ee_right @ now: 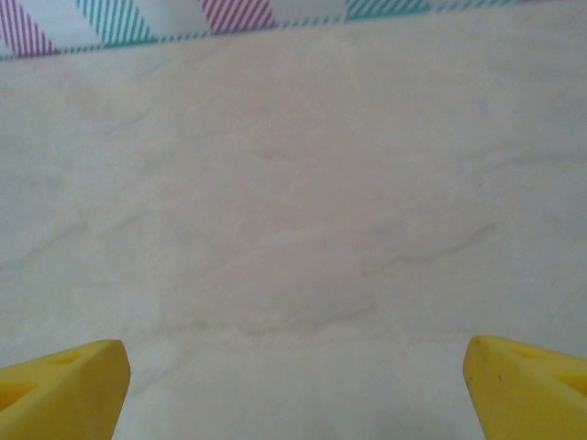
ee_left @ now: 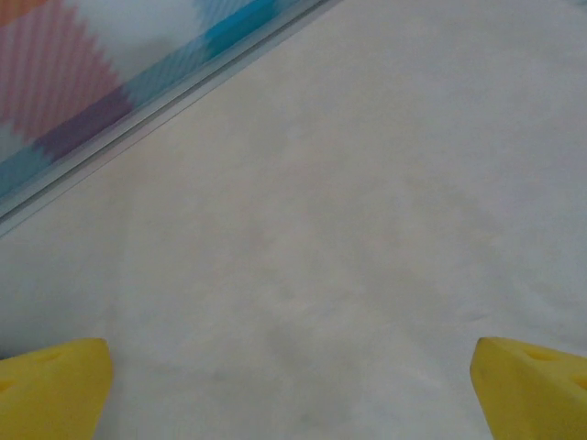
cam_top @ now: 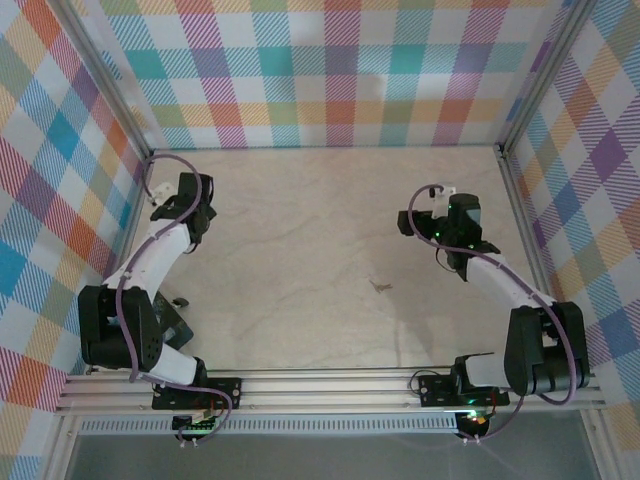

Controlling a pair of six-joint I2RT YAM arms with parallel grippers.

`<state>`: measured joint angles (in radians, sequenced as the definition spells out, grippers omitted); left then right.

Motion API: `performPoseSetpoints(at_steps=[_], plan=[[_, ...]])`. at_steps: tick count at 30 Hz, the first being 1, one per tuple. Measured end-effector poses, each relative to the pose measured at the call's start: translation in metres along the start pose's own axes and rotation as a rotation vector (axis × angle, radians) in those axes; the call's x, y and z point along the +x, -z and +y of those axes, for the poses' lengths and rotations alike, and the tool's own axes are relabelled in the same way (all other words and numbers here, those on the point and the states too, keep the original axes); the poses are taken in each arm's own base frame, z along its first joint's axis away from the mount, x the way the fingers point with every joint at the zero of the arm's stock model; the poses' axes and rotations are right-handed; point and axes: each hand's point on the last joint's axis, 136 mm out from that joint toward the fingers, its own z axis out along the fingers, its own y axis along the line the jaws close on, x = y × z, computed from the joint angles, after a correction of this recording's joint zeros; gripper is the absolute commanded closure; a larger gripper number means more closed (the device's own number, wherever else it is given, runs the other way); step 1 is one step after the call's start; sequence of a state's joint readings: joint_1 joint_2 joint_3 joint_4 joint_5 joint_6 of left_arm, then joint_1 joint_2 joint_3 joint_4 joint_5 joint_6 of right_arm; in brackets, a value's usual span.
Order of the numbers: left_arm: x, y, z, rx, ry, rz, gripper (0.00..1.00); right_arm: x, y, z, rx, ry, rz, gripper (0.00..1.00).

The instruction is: Unlock a padlock with a key

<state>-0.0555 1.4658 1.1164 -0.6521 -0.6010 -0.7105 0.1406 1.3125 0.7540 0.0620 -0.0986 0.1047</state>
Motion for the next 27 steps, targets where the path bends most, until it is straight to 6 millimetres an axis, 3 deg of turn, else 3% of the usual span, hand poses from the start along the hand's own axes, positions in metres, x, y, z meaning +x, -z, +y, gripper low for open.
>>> performPoseSetpoints(at_steps=[6,9,13,18,21,27], plan=[[0.030,-0.001,0.096,-0.192,0.150,0.103,0.00,0.006,0.023,0.037,-0.067,0.025,0.053,0.06],[0.037,0.001,0.121,-0.228,0.197,0.132,0.00,0.006,0.033,0.052,-0.101,0.041,0.050,0.06],[0.051,-0.005,0.140,-0.251,0.250,0.183,0.00,0.011,0.039,0.056,-0.100,0.035,0.069,0.06],[0.082,-0.016,0.147,-0.254,0.260,0.284,0.02,0.013,0.049,0.055,-0.082,0.031,0.073,0.06],[0.086,-0.017,0.144,-0.239,0.251,0.304,0.05,0.012,0.052,0.055,-0.075,0.031,0.068,0.06],[0.090,-0.018,0.109,-0.148,0.153,0.293,0.06,0.016,0.050,0.054,-0.070,0.020,0.087,0.06]])
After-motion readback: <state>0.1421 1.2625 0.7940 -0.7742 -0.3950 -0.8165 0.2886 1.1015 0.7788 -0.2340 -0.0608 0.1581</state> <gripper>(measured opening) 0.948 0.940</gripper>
